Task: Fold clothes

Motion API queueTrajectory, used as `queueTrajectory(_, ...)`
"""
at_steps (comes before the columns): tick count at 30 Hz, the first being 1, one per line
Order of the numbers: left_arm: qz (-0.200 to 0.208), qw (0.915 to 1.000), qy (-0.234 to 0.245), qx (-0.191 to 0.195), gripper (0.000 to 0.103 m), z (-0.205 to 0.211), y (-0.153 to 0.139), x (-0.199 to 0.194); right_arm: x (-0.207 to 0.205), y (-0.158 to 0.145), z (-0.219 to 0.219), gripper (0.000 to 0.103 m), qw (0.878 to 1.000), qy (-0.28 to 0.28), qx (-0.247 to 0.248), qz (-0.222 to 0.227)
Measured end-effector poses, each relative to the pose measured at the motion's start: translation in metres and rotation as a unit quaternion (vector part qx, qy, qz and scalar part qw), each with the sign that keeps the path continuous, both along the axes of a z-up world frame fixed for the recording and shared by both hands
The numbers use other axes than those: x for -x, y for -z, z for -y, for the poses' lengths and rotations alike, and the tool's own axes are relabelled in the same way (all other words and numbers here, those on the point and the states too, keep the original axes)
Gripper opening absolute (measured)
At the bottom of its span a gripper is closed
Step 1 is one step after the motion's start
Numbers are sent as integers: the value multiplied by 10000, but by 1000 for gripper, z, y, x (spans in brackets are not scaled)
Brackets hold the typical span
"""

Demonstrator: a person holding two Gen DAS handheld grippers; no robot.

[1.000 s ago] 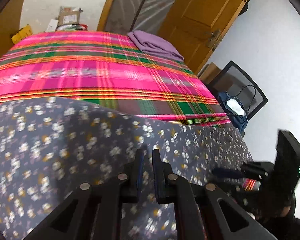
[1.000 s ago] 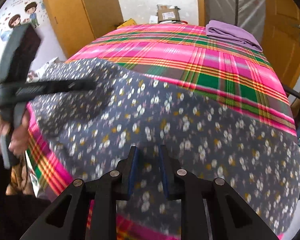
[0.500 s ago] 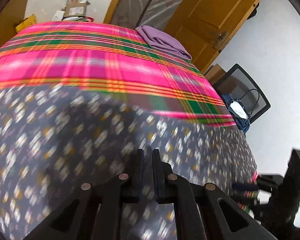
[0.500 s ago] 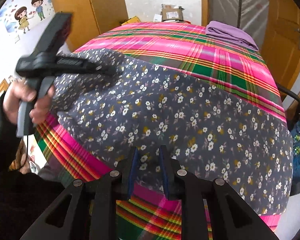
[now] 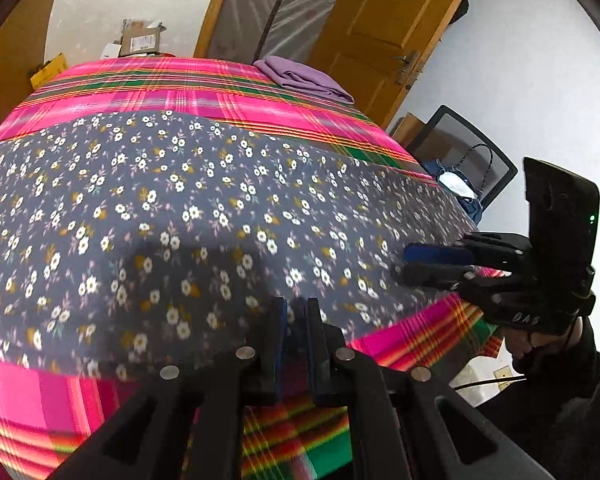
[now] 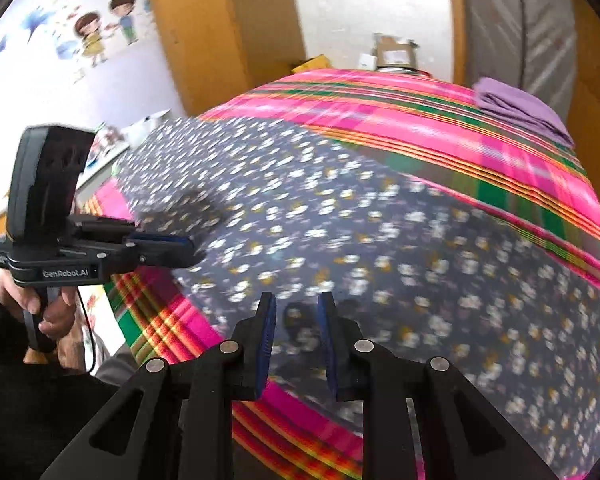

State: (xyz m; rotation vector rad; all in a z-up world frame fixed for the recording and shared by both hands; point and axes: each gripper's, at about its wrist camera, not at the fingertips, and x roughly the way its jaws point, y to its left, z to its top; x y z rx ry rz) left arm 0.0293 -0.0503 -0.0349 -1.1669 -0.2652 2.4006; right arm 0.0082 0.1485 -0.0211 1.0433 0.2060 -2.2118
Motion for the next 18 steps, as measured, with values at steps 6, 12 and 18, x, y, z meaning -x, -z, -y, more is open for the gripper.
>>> queueTrajectory(6, -162, 9996, -214, -67, 8, 14, -4, -12, -13, 6, 14, 24, 9992, -225, -236, -218)
queueTrajectory(12, -289, 9945, -1005, 20, 8, 49, -6, -11, -10, 3, 16, 25, 9993, -151, -158, -290)
queueTrajectory(18, -136, 9935, -1125, -142, 8, 66, 5, -21, -8, 5, 20, 25, 9994, -158, -183, -266)
